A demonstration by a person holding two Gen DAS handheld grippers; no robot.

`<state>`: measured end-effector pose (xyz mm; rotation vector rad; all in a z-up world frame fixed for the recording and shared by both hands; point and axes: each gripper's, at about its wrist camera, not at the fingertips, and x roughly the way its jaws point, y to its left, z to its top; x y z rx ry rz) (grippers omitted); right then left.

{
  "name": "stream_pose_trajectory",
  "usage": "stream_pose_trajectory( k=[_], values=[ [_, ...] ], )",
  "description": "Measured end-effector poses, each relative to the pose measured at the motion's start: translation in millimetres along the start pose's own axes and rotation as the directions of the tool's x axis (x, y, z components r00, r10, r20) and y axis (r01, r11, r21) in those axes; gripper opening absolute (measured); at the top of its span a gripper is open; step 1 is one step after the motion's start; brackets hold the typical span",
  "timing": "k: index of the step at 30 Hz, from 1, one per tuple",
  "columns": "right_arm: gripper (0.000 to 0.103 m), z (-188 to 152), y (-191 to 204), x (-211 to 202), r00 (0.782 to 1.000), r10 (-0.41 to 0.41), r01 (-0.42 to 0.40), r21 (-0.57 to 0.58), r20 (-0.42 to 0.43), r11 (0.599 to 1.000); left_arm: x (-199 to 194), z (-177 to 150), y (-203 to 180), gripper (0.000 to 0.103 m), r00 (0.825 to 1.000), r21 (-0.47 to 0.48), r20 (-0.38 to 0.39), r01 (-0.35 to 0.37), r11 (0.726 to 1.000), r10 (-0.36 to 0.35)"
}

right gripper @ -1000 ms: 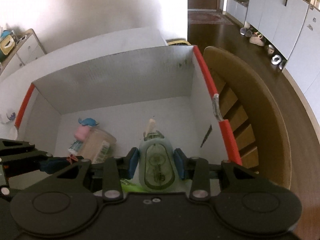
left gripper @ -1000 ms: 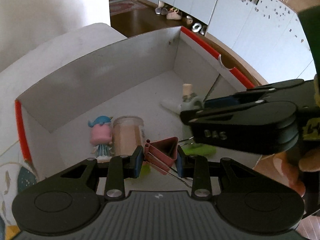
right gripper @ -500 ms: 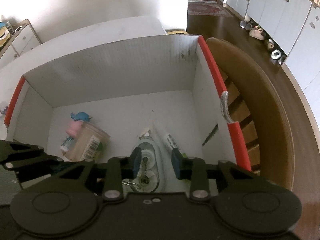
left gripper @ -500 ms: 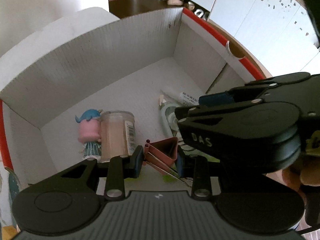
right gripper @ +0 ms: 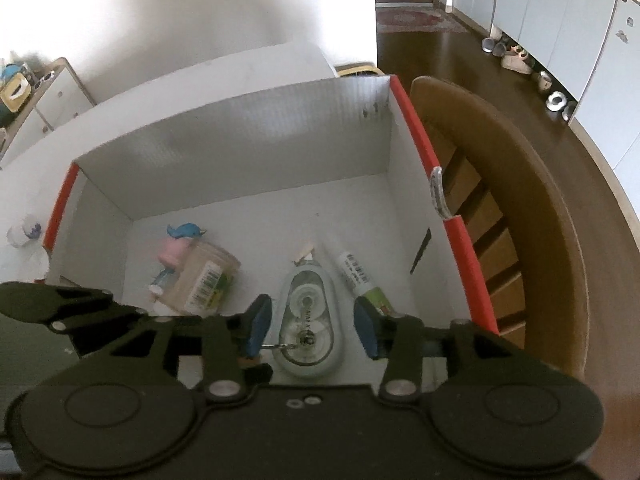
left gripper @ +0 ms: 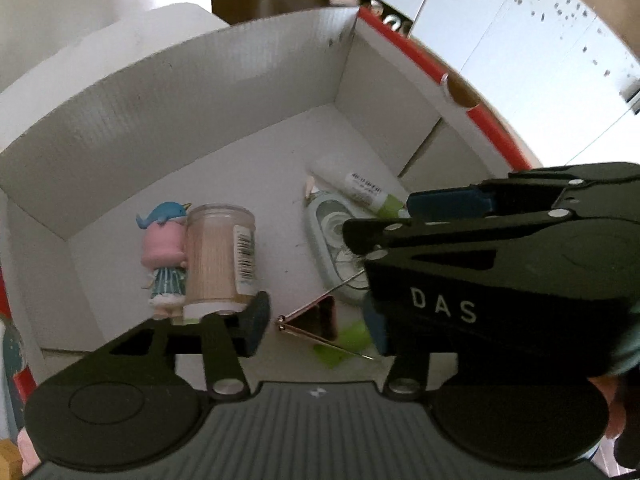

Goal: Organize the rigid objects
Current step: 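Open both tools to drop the binder clip and tape dispenser into the box, then move both tools back over the mat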

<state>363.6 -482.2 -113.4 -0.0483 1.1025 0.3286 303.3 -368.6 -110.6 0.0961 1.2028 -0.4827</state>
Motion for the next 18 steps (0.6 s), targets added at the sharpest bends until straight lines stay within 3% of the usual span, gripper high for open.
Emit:
stream_pose_trajectory(
  k=[18],
  values=[
    [0.064, -11, 28, -60, 0.994, 0.043, -0.042, -0.007, 0.103, 0.999, -73, -35, 23, 0.056, 0.984, -0.044, 0.178, 0.022, 0.999, -0.014]
  ],
)
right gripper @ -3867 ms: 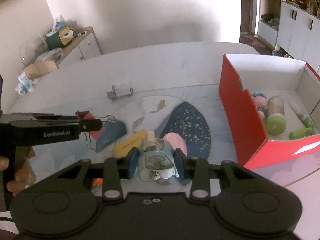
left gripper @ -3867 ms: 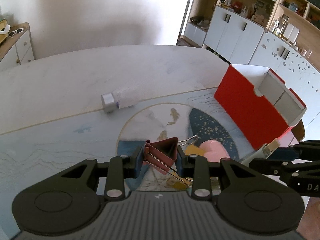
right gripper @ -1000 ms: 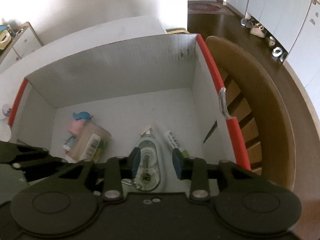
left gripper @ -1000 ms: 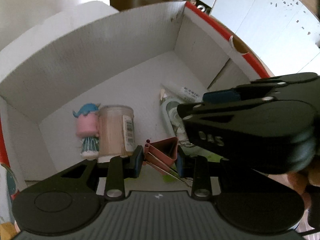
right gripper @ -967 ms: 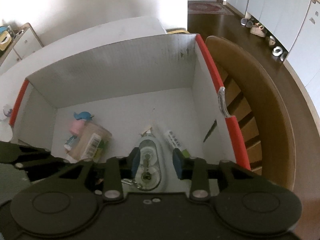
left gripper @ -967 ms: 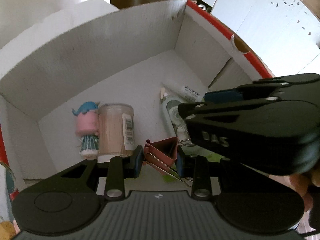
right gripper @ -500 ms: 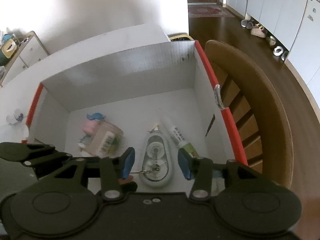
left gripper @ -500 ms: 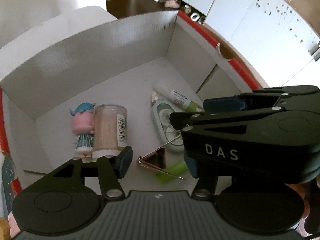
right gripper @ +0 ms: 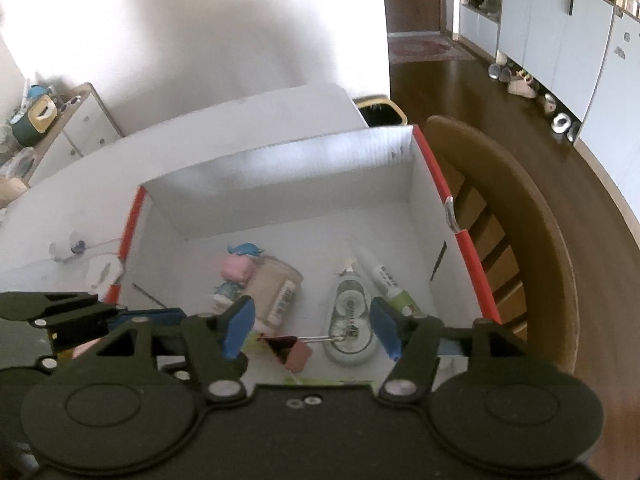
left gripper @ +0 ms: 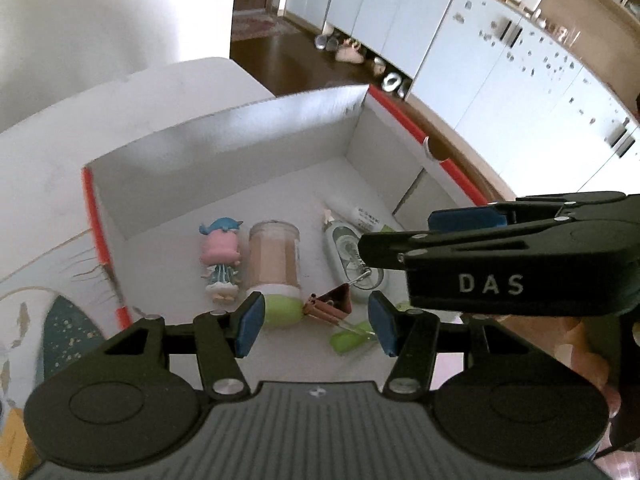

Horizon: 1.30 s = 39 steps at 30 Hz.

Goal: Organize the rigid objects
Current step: 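Move both tools back over the mat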

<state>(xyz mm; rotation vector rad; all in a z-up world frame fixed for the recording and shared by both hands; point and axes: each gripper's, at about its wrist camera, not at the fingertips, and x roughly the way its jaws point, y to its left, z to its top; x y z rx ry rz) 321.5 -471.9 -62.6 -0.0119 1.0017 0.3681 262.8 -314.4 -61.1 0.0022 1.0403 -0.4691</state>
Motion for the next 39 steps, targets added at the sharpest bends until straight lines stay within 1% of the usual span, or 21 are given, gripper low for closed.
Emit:
stream_pose_trajectory(
  k=[3, 9, 12, 14, 16, 18, 19, 20, 25, 26, 28, 31, 33, 35, 36, 39],
  values=[
    [0.065, -3, 6, -10, 1.000, 0.011, -0.011, 0.006, 0.018, 1.000, -9, -7, 4, 0.056, 1.000, -0.001, 0.030, 0.001, 1.000, -0.001],
    [0.072, -14, 25, -33, 0.997, 0.040, -0.040, -0.003, 0.063, 0.999, -41, -19, 20, 0.056, 0.996, -0.012, 0.094, 0.004, 1.000, -0.003],
    [0.077, -18, 36, -43, 0.993, 0.068, -0.069, 0.005, 0.094, 0.998, -58, -25, 32, 0.056, 0.993, -0.032, 0.117, 0.020, 0.999, -0.016],
    [0.077, -21, 45, -49, 0.990, 0.089, -0.090, 0.005, 0.110, 0.996, -69, -30, 41, 0.056, 0.990, -0.040, 0.137, 0.021, 0.999, -0.015],
    [0.082, -25, 56, -53, 0.987, 0.106, -0.108, 0.002, 0.124, 0.994, -80, -34, 50, 0.056, 0.988, -0.036, 0.156, 0.016, 0.999, -0.010],
    [0.084, -29, 67, -55, 0.984, 0.117, -0.118, -0.007, 0.133, 0.993, -90, -40, 61, 0.060, 0.985, -0.039, 0.170, 0.004, 0.999, 0.003],
    [0.085, -31, 74, -55, 0.983, 0.126, -0.125, -0.015, 0.137, 0.992, -94, -42, 66, 0.065, 0.984, -0.041, 0.176, 0.005, 0.999, 0.003],
    [0.086, -34, 81, -56, 0.981, 0.131, -0.129, -0.024, 0.140, 0.991, -98, -44, 72, 0.066, 0.983, -0.047, 0.184, 0.003, 0.999, 0.006],
    [0.089, -48, 109, -54, 0.977, 0.158, -0.152, -0.049, 0.147, 0.987, -118, -57, 104, 0.067, 0.978, -0.070, 0.205, -0.015, 0.997, 0.029],
    [0.089, -51, 116, -53, 0.976, 0.161, -0.154, -0.055, 0.149, 0.987, -121, -58, 110, 0.073, 0.978, -0.075, 0.208, -0.020, 0.997, 0.035],
    [0.091, -57, 128, -52, 0.975, 0.161, -0.152, -0.069, 0.154, 0.986, -128, -63, 125, 0.079, 0.974, -0.085, 0.219, -0.039, 0.996, 0.057],
    [0.100, -67, 146, -50, 0.972, 0.155, -0.140, -0.095, 0.174, 0.986, -136, -70, 145, 0.080, 0.970, -0.086, 0.230, -0.058, 0.995, 0.076],
    [0.100, -74, 157, -48, 0.970, 0.154, -0.134, -0.120, 0.186, 0.984, -139, -75, 159, 0.082, 0.969, -0.092, 0.232, -0.062, 0.994, 0.082],
    [0.101, -80, 170, -44, 0.970, 0.158, -0.135, -0.132, 0.184, 0.982, -141, -80, 172, 0.083, 0.968, -0.101, 0.237, -0.057, 0.993, 0.079],
    [0.103, -83, 175, -42, 0.971, 0.161, -0.138, -0.135, 0.177, 0.981, -141, -83, 178, 0.083, 0.968, -0.107, 0.238, -0.059, 0.993, 0.083],
    [0.103, -89, 190, -34, 0.976, 0.156, -0.136, -0.137, 0.152, 0.981, -141, -89, 196, 0.083, 0.966, -0.122, 0.238, -0.075, 0.990, 0.103]
  ],
)
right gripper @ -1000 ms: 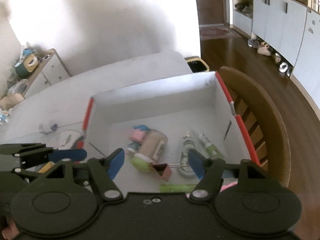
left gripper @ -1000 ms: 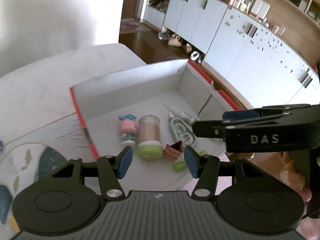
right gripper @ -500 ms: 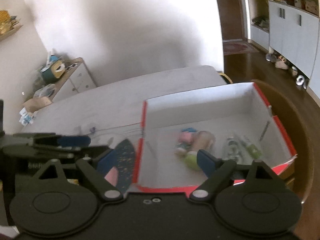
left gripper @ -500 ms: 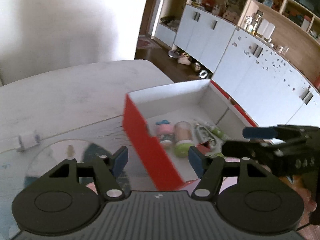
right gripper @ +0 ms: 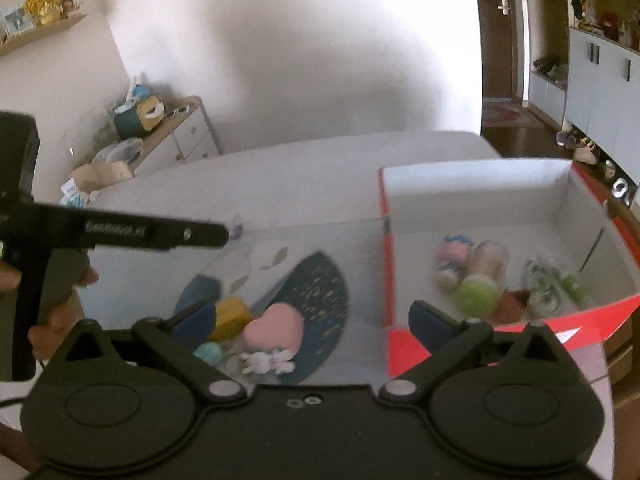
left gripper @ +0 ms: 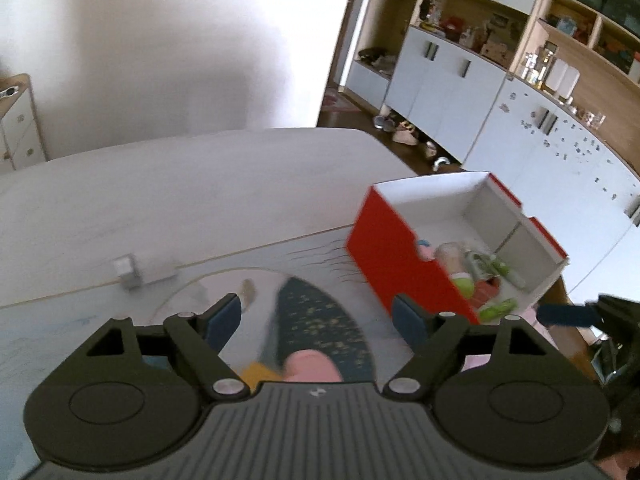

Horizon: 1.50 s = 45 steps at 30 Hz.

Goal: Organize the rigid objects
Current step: 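Move both tools back over the mat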

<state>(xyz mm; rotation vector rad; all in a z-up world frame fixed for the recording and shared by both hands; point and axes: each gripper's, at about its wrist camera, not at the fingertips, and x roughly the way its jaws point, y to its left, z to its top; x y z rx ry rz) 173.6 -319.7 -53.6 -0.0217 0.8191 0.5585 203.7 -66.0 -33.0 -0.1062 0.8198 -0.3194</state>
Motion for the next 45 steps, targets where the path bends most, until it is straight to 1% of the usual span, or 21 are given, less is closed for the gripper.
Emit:
stream_pose_trajectory(
  k=[2, 7, 11, 14, 21, 24, 28, 32, 34, 40, 42, 44, 45],
  values=[
    [0.103, -5, 9, 9, 1.000, 0.000, 0.000, 0.002, -0.024, 1.000, 1, -4, 11, 0.083, 1.000, -0.013, 0.005, -0.018, 1.000, 0.018],
    [0.102, -20, 30, 32, 0.997, -0.028, 0.027, -0.017, -0.072, 0.999, 6, -14, 34, 0.083, 1.000, -0.025, -0.002, -0.019, 0.999, 0.019],
    [0.102, -29, 44, 48, 0.995, -0.050, 0.047, -0.038, -0.083, 0.998, 15, -20, 48, 0.083, 0.999, -0.020, -0.032, -0.029, 0.999, 0.029],
    [0.101, -33, 51, 61, 0.993, -0.060, 0.057, -0.040, -0.096, 0.998, 23, -26, 56, 0.083, 0.999, -0.016, -0.049, -0.024, 1.000, 0.023],
    [0.101, -42, 56, 84, 0.983, -0.076, 0.071, -0.038, -0.165, 0.997, 44, -40, 76, 0.083, 0.995, 0.003, -0.102, -0.017, 1.000, 0.017],
    [0.097, -45, 56, 94, 0.977, -0.094, 0.089, -0.038, -0.189, 0.995, 55, -48, 81, 0.083, 0.991, 0.004, -0.135, -0.018, 1.000, 0.018],
    [0.091, -46, 53, 108, 0.971, -0.112, 0.109, -0.024, -0.214, 0.994, 62, -53, 80, 0.083, 0.988, 0.029, -0.152, -0.004, 1.000, 0.008],
    [0.087, -47, 58, 118, 0.964, -0.124, 0.113, -0.059, -0.234, 0.992, 66, -58, 72, 0.082, 0.987, 0.085, -0.160, 0.032, 0.996, -0.018],
    [0.082, -47, 59, 122, 0.963, -0.121, 0.108, -0.066, -0.242, 0.992, 67, -60, 69, 0.082, 0.987, 0.106, -0.161, 0.046, 0.993, -0.028],
    [0.075, -47, 62, 131, 0.959, -0.117, 0.098, -0.084, -0.260, 0.992, 75, -66, 66, 0.081, 0.983, 0.143, -0.177, 0.065, 0.988, -0.039],
    [0.073, -46, 63, 133, 0.958, -0.119, 0.098, -0.092, -0.260, 0.991, 78, -67, 66, 0.078, 0.982, 0.150, -0.182, 0.070, 0.986, -0.042],
    [0.071, -45, 65, 134, 0.958, -0.117, 0.095, -0.098, -0.260, 0.991, 80, -68, 66, 0.070, 0.981, 0.149, -0.189, 0.082, 0.985, -0.053],
    [0.069, -44, 65, 135, 0.959, -0.115, 0.092, -0.101, -0.260, 0.991, 80, -68, 66, 0.069, 0.980, 0.150, -0.190, 0.086, 0.985, -0.057]
  ],
)
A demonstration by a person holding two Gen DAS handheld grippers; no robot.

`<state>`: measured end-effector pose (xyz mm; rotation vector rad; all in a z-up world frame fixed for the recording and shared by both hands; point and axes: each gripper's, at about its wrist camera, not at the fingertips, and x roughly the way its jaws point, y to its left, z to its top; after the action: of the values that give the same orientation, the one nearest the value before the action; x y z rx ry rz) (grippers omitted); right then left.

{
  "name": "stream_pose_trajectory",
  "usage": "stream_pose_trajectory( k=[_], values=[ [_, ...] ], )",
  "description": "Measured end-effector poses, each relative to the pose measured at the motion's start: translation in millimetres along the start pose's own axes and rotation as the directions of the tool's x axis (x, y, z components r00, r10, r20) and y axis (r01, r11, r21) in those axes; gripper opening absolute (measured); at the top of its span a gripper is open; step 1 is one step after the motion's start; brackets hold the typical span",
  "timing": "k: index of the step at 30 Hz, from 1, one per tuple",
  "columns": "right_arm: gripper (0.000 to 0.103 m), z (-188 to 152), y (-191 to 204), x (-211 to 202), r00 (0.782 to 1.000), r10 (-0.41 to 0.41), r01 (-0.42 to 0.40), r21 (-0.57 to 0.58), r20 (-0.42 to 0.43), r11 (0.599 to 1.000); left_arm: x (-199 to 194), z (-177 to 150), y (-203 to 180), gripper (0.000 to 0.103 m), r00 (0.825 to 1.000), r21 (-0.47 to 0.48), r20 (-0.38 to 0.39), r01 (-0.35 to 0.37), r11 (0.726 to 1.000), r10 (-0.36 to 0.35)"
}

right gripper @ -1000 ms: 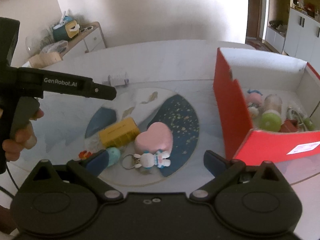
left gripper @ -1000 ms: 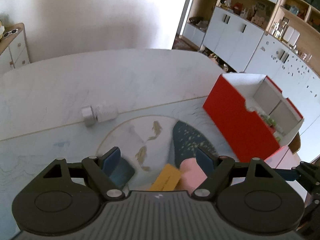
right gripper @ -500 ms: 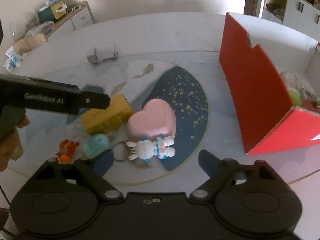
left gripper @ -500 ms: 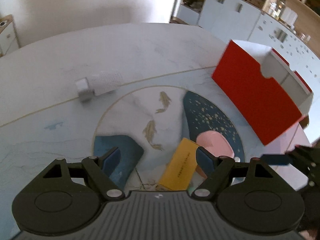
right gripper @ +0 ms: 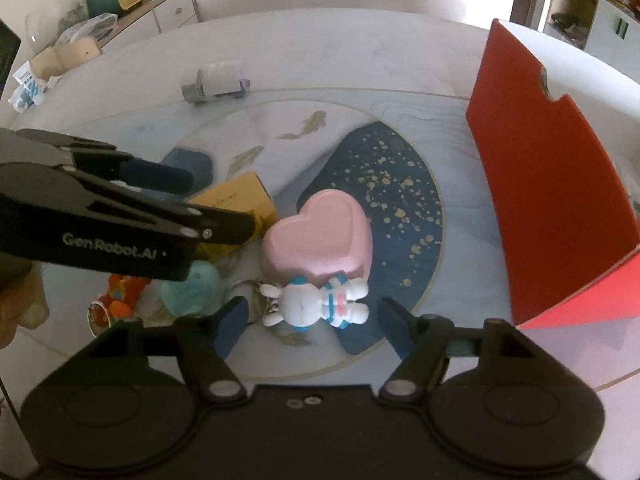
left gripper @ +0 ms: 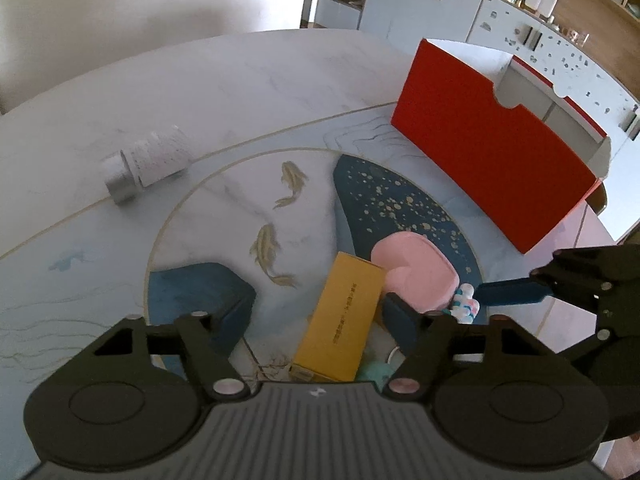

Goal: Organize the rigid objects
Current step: 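Move both tools back over the mat, then grasp the yellow box with the left tool while the right tool grasps the white bunny keychain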

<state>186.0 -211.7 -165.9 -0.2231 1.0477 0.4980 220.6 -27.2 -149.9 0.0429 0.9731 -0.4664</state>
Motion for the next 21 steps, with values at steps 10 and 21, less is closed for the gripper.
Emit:
stream_pose_trajectory(
  k=[10, 21],
  values=[
    [0.057, 1, 4, 1, 1.000, -0.029, 0.029, -0.051, 0.001, 0.998, 3, 0, -2, 0.046, 0.999, 0.009, -0.013, 0.047, 0.999, -0.047],
    [0.057, -2, 0, -10, 1.000, -0.008, 0.009, -0.025, 0.020, 1.000, 5, 2, -6, 0.033, 0.999, -0.008, -0.020, 0.050, 0.999, -0.050]
  ],
)
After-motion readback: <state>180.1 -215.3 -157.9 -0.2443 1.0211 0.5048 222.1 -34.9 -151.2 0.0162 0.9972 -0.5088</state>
